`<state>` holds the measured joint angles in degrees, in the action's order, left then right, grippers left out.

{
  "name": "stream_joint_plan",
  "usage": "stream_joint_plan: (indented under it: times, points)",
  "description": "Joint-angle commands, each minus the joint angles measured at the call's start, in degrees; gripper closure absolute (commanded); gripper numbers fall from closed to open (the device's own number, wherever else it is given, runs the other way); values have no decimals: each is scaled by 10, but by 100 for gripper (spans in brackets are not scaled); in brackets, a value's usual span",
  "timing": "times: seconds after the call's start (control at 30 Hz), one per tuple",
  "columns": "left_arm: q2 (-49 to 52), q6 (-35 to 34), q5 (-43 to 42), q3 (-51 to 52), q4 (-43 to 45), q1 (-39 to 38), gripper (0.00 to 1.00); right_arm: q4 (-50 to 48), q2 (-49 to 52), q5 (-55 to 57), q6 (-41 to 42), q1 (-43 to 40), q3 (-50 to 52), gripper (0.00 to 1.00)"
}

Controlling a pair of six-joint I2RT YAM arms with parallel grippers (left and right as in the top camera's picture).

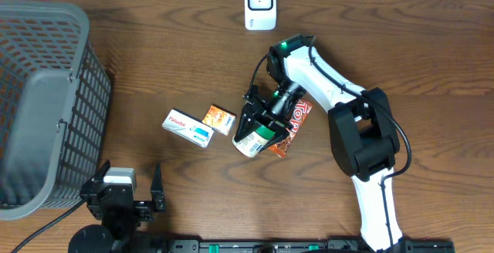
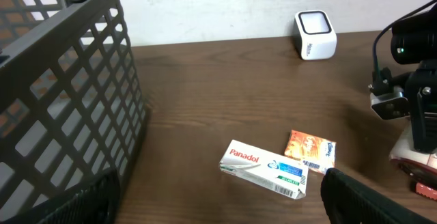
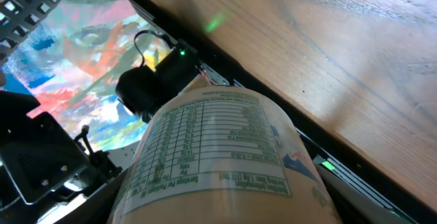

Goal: Scan the item barcode
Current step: 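Tilt the jar label-side up and carry it toward the scanner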

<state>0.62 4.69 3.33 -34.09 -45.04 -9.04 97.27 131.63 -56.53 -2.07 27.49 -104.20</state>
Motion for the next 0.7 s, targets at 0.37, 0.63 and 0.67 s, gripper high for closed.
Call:
stream_joint_plan:
  times: [0.37,0.63,0.67]
  points:
    - [-4,-1,-2,1,0,2,7,-29,-1,-45,-14,-4,-12,44]
    - [-4,-1,-2,1,0,2,7,-237,-1,-82,22,-5,-14,47]
    - [-4,-1,-2,1,0,2,7,-278,-1,-85,44,-5,-16,47]
